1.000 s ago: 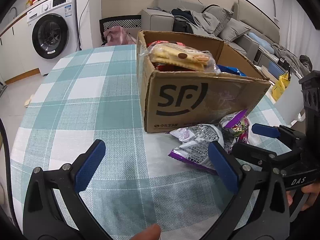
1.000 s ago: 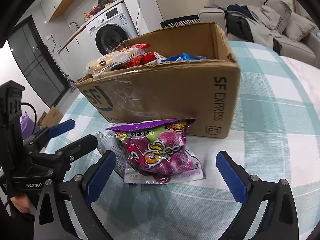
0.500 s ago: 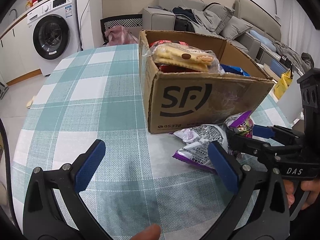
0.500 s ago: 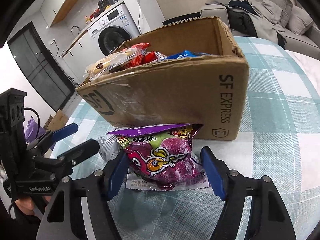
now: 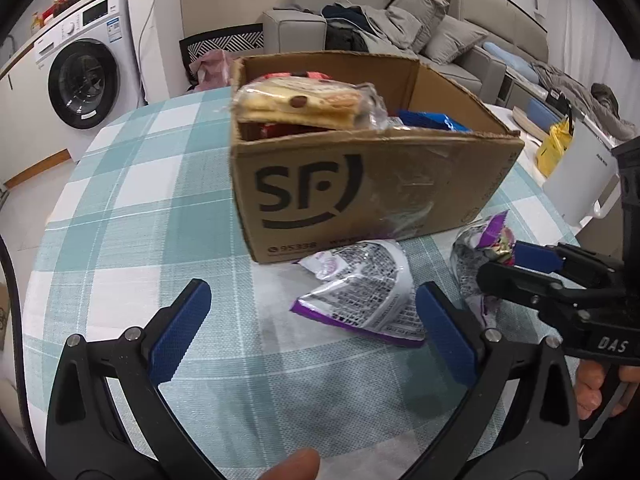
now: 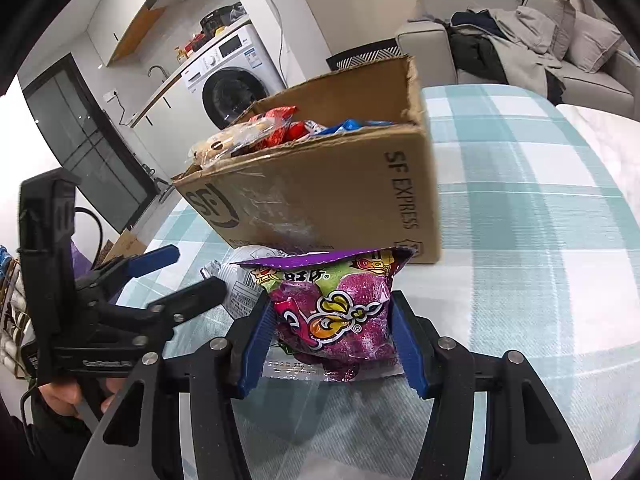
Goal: Organize snacks
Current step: 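Lower both tools to the bags beside the box, then grasp the silver packet with the left tool while the right tool grasps the purple candy bag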
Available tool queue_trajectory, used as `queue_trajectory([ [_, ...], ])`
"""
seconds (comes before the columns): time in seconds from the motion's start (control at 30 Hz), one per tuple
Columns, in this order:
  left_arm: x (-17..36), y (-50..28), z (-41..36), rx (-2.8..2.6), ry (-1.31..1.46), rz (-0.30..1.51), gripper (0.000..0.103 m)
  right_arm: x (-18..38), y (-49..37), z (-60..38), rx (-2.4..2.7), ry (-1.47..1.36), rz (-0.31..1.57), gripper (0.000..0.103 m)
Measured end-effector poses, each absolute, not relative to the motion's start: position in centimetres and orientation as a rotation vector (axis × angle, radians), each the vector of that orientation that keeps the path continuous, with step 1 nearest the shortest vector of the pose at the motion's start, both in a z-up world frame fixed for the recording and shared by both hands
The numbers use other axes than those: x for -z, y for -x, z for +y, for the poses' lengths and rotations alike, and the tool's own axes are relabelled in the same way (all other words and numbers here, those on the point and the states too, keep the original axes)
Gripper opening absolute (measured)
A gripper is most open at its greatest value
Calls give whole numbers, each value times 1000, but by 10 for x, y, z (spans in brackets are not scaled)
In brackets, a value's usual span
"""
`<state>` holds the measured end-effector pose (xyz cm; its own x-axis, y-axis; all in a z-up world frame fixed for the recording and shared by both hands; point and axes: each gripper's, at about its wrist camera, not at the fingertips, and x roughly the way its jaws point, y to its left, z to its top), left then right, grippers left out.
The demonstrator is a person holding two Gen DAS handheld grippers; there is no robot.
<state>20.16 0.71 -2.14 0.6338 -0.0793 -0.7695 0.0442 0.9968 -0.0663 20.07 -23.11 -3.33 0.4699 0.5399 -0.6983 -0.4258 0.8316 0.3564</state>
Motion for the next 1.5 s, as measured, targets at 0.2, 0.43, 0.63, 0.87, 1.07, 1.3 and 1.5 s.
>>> queue_trajectory([
  [0.2, 33, -213, -13, 83, 15, 926, 102, 31, -191, -244, -571, -149, 895, 57],
  [0.43, 43, -219, -26, 111, 5, 969, 80, 31, -190, -253, -556, -167, 898, 57],
  [0.63, 47, -221, -28, 150, 39, 968, 66, 28, -187, -256, -532, -146, 898, 57],
  [0.87, 44, -213, -24, 198, 81, 948, 52, 22, -183, -257, -517, -132, 889, 57],
  [1.07, 40, -200, -19, 216, 80, 924, 51, 18, -179, -260, -508, -130, 881, 57],
  [1.3, 33, -178, -12, 215, 88, 895, 50, 14, -174, -259, -496, -107, 869, 57],
  [1.5, 19, -162, 0, 203, 109, 864, 50, 10, -168, -258, -496, -98, 853, 57],
])
